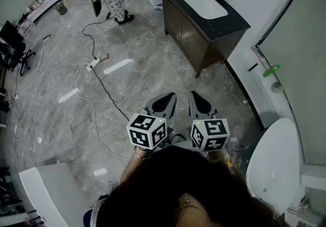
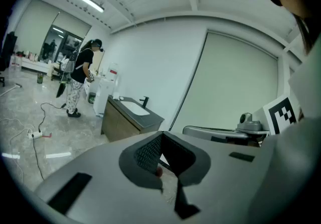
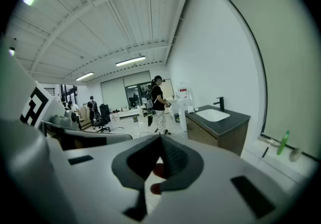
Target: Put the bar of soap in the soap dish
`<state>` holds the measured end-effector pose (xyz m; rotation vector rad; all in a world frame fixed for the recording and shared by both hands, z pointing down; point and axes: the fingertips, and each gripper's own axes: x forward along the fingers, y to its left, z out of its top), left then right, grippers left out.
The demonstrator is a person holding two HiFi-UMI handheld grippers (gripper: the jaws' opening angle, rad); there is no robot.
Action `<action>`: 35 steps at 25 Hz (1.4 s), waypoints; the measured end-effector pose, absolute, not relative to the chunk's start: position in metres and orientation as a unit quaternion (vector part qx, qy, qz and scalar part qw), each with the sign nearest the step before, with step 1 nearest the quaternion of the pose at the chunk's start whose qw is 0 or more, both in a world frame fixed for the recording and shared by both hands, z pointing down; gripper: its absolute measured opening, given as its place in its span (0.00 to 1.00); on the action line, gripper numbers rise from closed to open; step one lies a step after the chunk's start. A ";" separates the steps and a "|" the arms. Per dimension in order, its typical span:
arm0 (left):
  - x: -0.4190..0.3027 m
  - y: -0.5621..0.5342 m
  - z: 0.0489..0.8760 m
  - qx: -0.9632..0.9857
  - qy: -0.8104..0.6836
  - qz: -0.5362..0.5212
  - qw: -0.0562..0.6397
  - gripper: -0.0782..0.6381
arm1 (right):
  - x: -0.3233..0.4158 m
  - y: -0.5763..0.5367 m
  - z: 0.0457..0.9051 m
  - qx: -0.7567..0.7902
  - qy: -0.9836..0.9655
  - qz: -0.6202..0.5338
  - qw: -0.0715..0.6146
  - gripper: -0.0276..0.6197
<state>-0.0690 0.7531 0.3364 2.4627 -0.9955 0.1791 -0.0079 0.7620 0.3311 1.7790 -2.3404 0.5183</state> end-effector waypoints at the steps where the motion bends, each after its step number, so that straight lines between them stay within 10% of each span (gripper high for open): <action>1: -0.067 0.752 0.337 0.899 -0.363 0.066 0.237 0.11 | -0.006 0.760 0.331 0.594 -0.782 0.173 0.078 0.07; 35: -0.021 0.605 0.367 0.883 -0.382 0.081 0.259 0.11 | 0.037 0.613 0.359 0.550 -0.809 0.195 0.063 0.07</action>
